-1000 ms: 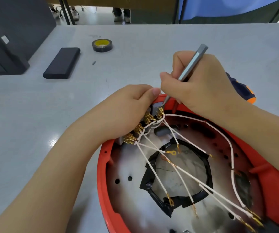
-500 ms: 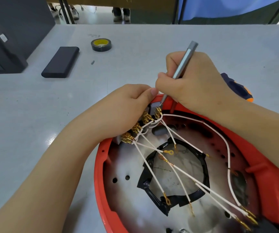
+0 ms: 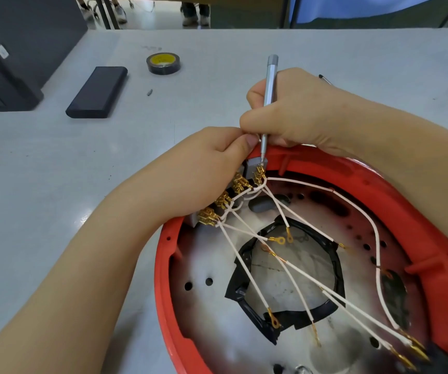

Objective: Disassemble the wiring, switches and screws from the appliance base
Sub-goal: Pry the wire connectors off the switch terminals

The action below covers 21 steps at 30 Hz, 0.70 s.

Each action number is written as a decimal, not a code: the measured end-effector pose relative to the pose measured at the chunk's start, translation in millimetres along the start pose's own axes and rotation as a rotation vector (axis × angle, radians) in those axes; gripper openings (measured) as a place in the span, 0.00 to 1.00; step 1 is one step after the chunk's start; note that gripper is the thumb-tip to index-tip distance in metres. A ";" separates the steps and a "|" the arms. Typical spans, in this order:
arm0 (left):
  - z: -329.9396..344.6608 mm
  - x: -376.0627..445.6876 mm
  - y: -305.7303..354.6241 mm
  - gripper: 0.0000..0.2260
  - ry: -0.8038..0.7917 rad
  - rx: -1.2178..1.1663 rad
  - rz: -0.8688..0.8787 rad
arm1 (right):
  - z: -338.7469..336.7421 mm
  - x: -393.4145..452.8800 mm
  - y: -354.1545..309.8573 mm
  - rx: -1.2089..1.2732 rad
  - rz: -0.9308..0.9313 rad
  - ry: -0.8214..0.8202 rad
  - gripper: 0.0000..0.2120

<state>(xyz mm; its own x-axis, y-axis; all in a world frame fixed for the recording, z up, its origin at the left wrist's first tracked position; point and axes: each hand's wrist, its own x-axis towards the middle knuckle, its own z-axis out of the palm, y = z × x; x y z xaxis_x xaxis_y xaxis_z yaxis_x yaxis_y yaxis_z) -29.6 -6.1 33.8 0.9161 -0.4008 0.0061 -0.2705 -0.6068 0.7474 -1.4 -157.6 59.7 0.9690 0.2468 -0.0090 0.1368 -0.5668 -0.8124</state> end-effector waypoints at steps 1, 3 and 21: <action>-0.1 0.3 -0.6 0.18 -0.006 0.002 -0.002 | 0.0 0.3 -0.1 0.001 0.006 -0.005 0.16; 0.4 0.8 -1.3 0.18 -0.010 0.005 -0.011 | 0.7 0.3 0.9 0.013 0.022 -0.012 0.17; -0.4 -1.6 -1.9 0.19 -0.042 -0.016 -0.011 | 0.8 -21.7 -5.2 -0.051 -0.113 0.225 0.15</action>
<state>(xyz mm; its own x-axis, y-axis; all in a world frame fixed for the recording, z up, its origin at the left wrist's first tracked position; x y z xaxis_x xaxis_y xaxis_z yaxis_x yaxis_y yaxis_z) -30.4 -4.1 32.6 0.9056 -0.4230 -0.0299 -0.2553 -0.6001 0.7581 -23.3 -159.3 63.6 0.9675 0.1330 0.2151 0.2518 -0.5858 -0.7704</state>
